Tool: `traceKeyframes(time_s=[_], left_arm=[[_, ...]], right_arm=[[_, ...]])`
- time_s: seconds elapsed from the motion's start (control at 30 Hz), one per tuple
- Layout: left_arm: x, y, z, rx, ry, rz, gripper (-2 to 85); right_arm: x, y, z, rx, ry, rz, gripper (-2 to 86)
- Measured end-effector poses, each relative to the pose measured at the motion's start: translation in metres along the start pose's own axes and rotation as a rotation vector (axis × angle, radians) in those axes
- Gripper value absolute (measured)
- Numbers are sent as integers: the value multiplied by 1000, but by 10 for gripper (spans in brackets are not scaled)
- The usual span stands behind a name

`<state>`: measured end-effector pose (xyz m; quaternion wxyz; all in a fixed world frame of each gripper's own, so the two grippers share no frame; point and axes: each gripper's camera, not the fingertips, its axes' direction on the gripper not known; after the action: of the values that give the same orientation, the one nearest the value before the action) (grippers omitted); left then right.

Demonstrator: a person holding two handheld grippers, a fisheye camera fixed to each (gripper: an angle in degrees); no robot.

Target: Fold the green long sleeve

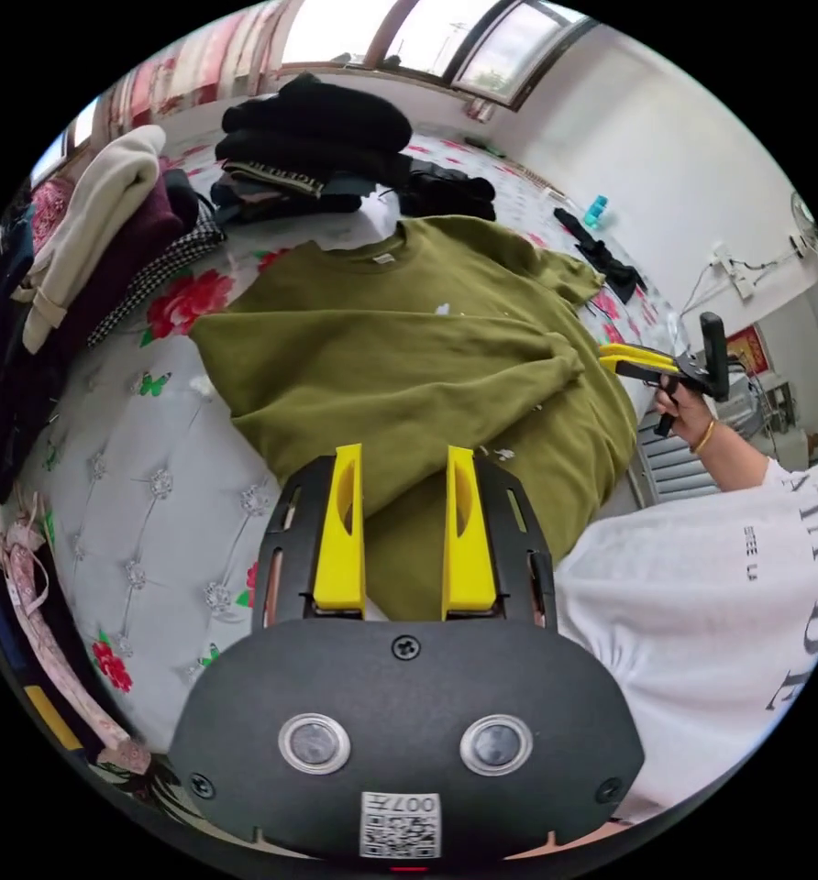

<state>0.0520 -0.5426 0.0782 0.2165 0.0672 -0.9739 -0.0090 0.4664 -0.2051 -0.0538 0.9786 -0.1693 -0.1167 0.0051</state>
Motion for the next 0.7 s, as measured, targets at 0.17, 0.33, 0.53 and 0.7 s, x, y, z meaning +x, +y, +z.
traceKeyframes(time_s=[0.17, 0.33, 0.53, 0.7], left_arm=[[9, -3, 63, -279, -172, 44, 91], [34, -2, 44, -232, -233, 49, 82], [33, 2, -3, -165, -182, -96, 78], [28, 5, -39, -20, -75, -316, 67]], right_arm=[[-20, -10, 87, -304, 100, -200, 81], [1, 5, 74, -248, -11, -134, 85], [81, 28, 15, -45, -96, 106, 70], [240, 60, -54, 337, -166, 591, 64]])
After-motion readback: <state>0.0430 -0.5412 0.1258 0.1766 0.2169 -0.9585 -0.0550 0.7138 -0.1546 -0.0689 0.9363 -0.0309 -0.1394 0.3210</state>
